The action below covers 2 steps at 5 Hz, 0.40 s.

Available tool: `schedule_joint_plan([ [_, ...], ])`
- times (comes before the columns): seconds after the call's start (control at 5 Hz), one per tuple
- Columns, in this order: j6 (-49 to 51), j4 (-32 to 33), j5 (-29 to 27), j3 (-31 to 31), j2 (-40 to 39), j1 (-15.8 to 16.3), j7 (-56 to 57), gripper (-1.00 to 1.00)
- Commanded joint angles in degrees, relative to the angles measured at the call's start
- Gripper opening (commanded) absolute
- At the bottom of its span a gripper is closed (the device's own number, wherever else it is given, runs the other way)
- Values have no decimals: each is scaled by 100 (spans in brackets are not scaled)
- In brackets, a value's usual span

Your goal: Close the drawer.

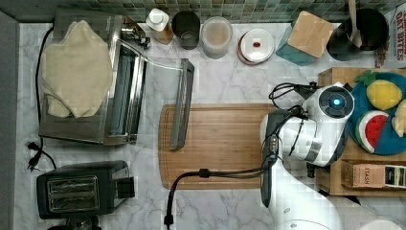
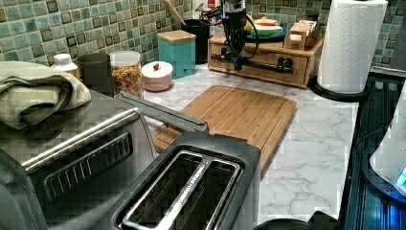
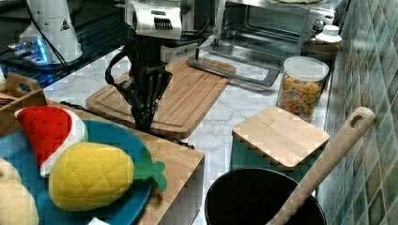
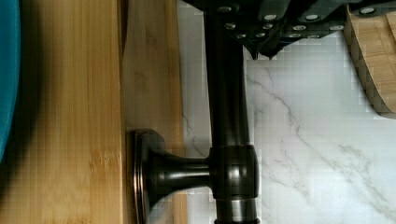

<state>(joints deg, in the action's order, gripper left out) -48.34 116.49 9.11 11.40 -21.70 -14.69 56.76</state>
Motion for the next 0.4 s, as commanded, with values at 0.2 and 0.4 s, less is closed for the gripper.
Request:
schedule_joint_plan([
  [0.2, -186, -645, 121, 703, 198, -793, 426, -100],
  [0.4, -186, -645, 107, 729, 196, -769, 433, -100],
])
